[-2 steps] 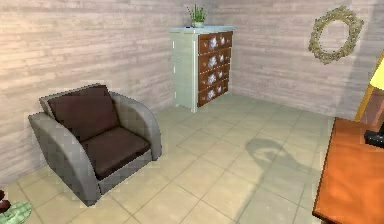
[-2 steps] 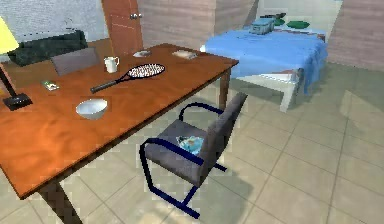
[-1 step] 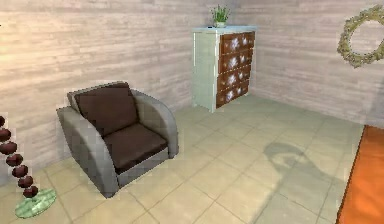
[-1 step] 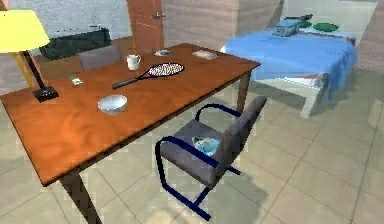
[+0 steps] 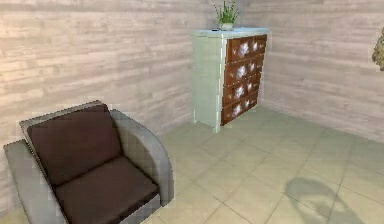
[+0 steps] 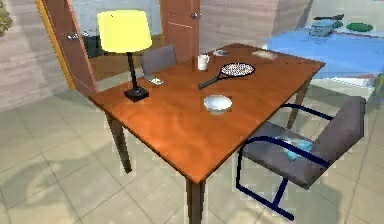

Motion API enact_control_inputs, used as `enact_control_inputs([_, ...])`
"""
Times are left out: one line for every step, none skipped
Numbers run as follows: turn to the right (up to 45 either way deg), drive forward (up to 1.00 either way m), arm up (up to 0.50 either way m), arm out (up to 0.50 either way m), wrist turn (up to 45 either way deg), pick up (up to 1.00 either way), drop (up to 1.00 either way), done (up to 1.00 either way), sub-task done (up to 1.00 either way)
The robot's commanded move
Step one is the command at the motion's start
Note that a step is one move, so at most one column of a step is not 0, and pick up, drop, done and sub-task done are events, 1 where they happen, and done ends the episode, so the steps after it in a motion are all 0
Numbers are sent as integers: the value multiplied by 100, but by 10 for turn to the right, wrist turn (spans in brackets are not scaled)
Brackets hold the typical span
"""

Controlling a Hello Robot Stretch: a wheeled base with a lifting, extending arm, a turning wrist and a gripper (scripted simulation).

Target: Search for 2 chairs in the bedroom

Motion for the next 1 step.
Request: enact_control_inputs([300,0,0,0,0,0,0,0,0])
